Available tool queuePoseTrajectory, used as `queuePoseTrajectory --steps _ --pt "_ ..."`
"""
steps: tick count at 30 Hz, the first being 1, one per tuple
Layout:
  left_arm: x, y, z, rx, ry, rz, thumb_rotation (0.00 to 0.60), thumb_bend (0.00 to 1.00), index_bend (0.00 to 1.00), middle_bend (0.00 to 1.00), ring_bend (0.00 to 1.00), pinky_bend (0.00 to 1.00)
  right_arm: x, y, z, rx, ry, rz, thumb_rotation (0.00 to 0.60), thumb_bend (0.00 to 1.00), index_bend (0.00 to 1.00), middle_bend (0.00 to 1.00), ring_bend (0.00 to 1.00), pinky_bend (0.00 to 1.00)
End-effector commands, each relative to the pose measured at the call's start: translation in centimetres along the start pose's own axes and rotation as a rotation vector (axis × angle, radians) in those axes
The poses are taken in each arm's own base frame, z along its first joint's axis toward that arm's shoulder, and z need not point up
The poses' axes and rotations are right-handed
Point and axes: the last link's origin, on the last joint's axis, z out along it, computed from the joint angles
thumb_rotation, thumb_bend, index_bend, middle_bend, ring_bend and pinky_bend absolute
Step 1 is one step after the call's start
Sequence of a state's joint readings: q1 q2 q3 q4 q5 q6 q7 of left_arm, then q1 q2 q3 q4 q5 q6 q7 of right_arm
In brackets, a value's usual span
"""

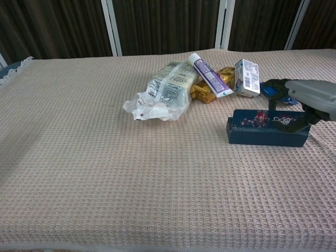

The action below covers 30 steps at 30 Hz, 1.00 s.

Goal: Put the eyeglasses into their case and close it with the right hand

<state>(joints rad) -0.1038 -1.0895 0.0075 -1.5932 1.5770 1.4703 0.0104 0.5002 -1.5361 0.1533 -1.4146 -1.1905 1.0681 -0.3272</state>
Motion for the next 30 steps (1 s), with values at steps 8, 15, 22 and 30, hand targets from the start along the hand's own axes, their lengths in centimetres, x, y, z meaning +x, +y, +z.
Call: queuePoseTrajectory --steps 8,15,22,30 --pt "0.0 0.1 0.0 0.001 -0.003 0.001 0.6 0.4 0.0 0.0 0.0 0.13 0.0 0.4 0.8 -0.022 -0.002 -0.003 0.6 0.67 0.6 0.17 0.0 0.0" --pt "0.0 0.1 0.0 0.0 -0.003 0.0 0.6 0.4 0.0 0.0 0.0 0.13 0.1 1.1 1.2 -0.05 0.01 -0.023 0.6 0.67 0.51 0.16 0.0 0.0" --pt "0.0 0.1 0.0 0.001 -0.003 -0.003 0.6 0.4 0.0 0.0 0.0 0.13 0.4 1.6 1.6 -0.074 0.037 -0.042 0.6 0.57 0.47 0.15 0.0 0.0" --pt "0.0 0.1 0.1 -0.001 -0.005 -0.004 0.6 0.4 0.0 0.0 0.0 0.13 1.3 1.3 0.1 -0.014 -0.01 -0.028 0.6 0.36 0.37 0.08 0.0 0.0"
